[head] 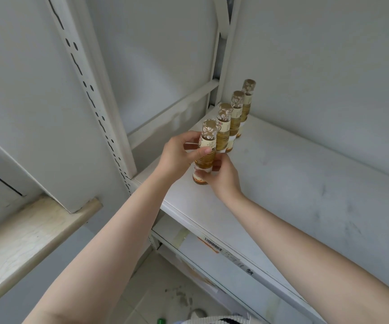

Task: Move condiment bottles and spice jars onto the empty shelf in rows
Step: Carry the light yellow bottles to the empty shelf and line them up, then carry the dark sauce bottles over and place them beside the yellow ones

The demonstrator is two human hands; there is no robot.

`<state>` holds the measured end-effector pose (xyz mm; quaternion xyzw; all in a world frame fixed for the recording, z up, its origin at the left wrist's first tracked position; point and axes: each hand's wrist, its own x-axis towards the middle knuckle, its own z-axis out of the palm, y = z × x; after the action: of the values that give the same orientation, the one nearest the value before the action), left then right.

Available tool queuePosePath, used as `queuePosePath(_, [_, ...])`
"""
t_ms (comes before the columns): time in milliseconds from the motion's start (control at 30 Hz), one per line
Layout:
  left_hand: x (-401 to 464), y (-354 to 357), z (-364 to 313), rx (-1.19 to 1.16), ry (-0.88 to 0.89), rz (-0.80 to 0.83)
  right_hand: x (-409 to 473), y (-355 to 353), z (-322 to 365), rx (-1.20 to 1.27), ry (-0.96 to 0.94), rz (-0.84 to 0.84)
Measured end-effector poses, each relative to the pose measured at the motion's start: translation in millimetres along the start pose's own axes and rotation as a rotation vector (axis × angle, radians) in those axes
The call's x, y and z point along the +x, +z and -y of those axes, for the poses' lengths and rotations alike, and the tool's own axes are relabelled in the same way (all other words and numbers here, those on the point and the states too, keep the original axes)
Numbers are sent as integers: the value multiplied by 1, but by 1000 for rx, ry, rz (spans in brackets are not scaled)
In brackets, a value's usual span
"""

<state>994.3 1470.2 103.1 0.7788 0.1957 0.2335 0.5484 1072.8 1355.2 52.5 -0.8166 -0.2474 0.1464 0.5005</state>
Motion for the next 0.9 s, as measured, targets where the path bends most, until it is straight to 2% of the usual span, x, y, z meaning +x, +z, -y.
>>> queuePosePath(233, [-13, 5, 3, 89, -1, 16, -15, -16, 1, -25, 16, -36])
queuePosePath(400, [-55, 15, 5, 215, -120, -106, -44, -45, -6, -100, 0, -70])
queuePosePath(500, [-92, 31, 1, 281, -118, -96, -75, -77, -21, -210, 6, -100])
queuePosePath(600, [-123, 68, -16, 339, 26, 43, -120, -116, -39, -345, 43, -164])
queuePosePath(700, [-151, 124, -38, 395, 227, 269, -178, -160, -59, -436, 110, -264])
queuePosePath(900, [-241, 243, -80, 432, 540, 631, -334, -240, -100, -601, 319, -510])
